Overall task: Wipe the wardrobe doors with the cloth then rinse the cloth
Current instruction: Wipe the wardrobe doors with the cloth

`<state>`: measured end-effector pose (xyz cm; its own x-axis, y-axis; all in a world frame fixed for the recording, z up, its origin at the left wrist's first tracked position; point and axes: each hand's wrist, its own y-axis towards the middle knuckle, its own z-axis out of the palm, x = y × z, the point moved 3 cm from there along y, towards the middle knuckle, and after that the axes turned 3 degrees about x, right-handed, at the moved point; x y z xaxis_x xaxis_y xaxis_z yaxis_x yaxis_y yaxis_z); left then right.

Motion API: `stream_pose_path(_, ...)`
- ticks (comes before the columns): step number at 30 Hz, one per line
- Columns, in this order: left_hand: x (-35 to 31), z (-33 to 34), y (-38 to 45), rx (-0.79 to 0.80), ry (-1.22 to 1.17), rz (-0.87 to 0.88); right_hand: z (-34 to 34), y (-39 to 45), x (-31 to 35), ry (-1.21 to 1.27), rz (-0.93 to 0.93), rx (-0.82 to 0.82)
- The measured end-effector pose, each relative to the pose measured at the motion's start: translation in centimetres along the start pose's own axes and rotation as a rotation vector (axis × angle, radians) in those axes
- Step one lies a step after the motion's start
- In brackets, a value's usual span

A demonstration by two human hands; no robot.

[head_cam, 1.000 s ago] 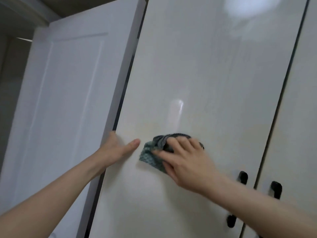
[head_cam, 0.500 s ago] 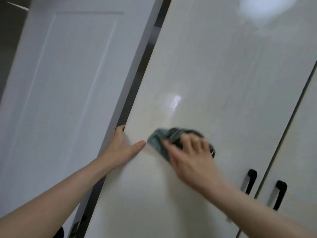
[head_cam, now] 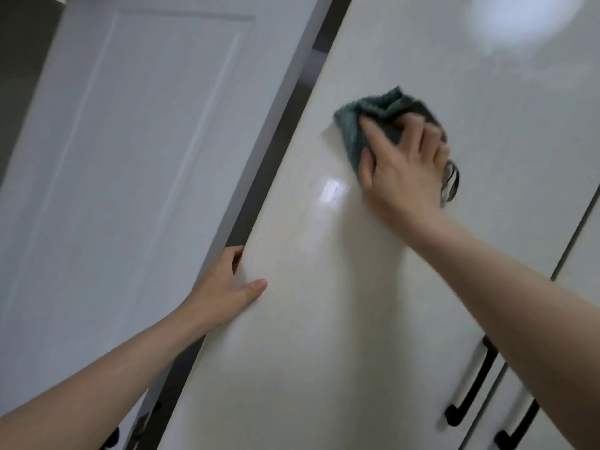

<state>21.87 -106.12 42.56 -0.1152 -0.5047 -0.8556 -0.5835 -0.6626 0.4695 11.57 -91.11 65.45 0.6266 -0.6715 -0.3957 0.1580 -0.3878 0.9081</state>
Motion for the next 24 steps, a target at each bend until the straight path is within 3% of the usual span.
stream_pose_path(4, 1.4, 0.1, -1.1, -0.022, -0.021, 0.005, 1.8, -11.8, 5.9, 0.080, -0.263, 0.027)
stream_pose_path(8, 3.3, 0.3, -2.5, 0.003, 0.004, -0.027, 2.4, -24.2, 9.6, 0.138, -0.550, 0.290)
stream_pose_path(10, 4.3, 0.1, -3.4, 0.039, 0.034, -0.053, 2.2, -25.4, 9.6, 0.148, -0.620, 0.360)
stream_pose_path(13, 5.3, 0.0, -4.3, 0.096, 0.033, -0.078, 1.7, -20.7, 8.4, 0.132, -0.559, 0.277)
stream_pose_path(16, 5.5, 0.2, -4.5, 0.132, 0.051, -0.111, 1.2, -13.3, 6.4, 0.110, -0.226, 0.137)
stream_pose_path(19, 6.3, 0.5, -4.4, 0.125, 0.032, -0.143, 0.8, -11.1, 6.0, 0.109, -0.080, 0.140)
stream_pose_path(21, 8.0, 1.0, -4.1, 0.119, 0.033, -0.152, 0.9, -13.8, 7.3, 0.114, -0.113, 0.149)
stream_pose_path(24, 7.0, 1.2, -5.0, 0.101, 0.046, -0.169, 1.7, -23.3, 9.9, 0.183, -0.314, 0.242)
